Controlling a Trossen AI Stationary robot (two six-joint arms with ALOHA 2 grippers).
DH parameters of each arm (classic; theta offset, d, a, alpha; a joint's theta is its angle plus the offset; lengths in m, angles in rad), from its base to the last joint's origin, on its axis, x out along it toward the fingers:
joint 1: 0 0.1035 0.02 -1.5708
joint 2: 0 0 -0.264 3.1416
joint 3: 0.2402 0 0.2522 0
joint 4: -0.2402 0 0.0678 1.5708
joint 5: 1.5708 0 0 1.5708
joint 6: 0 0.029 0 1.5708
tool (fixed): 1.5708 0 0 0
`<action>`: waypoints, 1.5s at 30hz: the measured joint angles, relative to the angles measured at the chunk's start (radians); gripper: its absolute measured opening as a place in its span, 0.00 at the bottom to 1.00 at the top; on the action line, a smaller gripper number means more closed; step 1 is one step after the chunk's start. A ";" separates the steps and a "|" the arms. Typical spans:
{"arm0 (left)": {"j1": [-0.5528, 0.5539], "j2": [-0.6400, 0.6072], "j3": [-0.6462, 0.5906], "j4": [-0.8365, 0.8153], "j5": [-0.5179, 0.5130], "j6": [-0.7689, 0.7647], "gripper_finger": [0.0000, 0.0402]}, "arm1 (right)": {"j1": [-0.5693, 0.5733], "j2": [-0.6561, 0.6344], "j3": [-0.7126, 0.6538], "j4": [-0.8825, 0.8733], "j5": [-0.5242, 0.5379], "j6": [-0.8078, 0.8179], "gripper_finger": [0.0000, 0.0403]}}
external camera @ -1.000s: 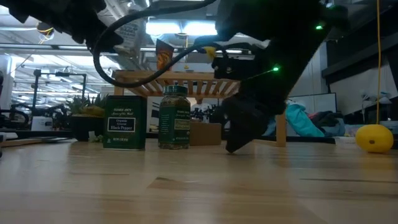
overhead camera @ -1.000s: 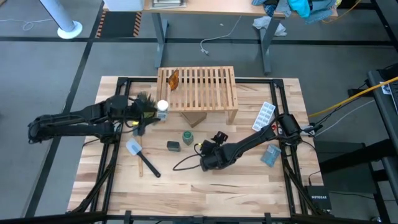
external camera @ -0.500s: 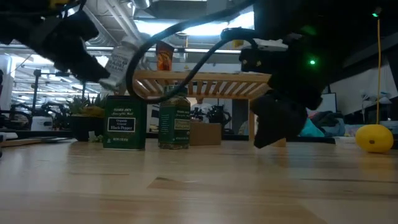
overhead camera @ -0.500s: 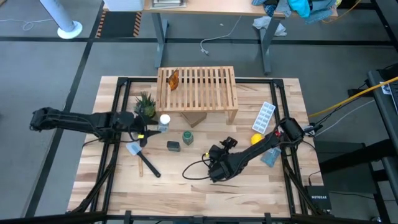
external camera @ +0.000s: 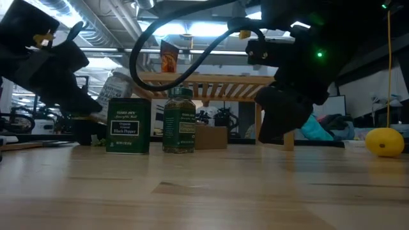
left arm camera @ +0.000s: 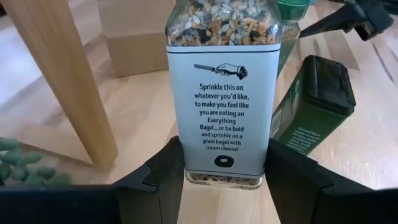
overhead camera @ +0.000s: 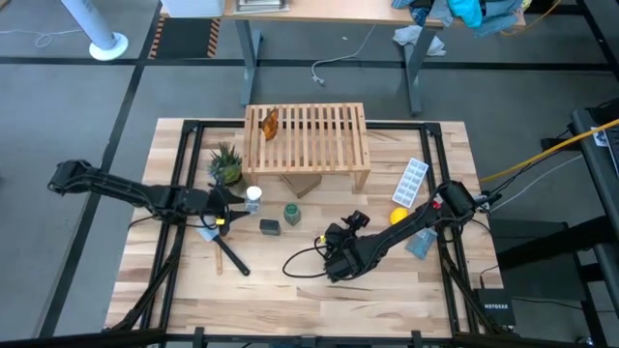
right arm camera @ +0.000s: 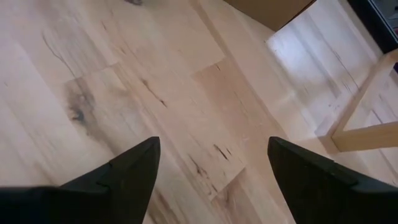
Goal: Shelf spices
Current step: Remove the white seasoning bottle from the shelf to the table
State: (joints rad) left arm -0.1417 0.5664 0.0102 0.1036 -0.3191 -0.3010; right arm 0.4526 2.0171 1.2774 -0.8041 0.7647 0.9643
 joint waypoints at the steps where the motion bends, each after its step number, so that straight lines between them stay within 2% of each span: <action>1: -0.008 0.000 0.000 0.003 -0.011 -0.002 0.44 | 0.000 0.000 0.000 0.000 0.004 0.000 0.75; 11: -0.077 0.018 0.000 0.027 -0.065 -0.014 0.44 | 0.000 0.000 0.000 0.010 0.013 0.000 0.75; 19: -0.102 0.075 0.000 0.245 -0.079 0.116 0.44 | 0.000 0.000 0.000 0.014 0.013 0.000 0.75; 25: -0.102 0.124 -0.001 0.283 -0.079 0.154 0.44 | 0.000 0.000 0.000 0.018 0.014 0.000 0.75; 32: -0.100 0.217 -0.001 0.403 -0.128 0.133 0.47 | 0.000 0.000 0.000 0.020 0.018 -0.003 0.75; 40: -0.095 0.351 -0.001 0.550 -0.152 0.188 0.44 | 0.000 0.000 0.000 0.022 0.039 -0.003 0.75; 45: -0.052 0.447 -0.001 0.626 -0.161 0.189 0.44 | 0.000 0.000 0.001 0.022 0.039 -0.004 0.75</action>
State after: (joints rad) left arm -0.1938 1.0131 0.0093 0.7299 -0.4801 -0.1116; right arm 0.4524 2.0171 1.2779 -0.7825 0.8032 0.9607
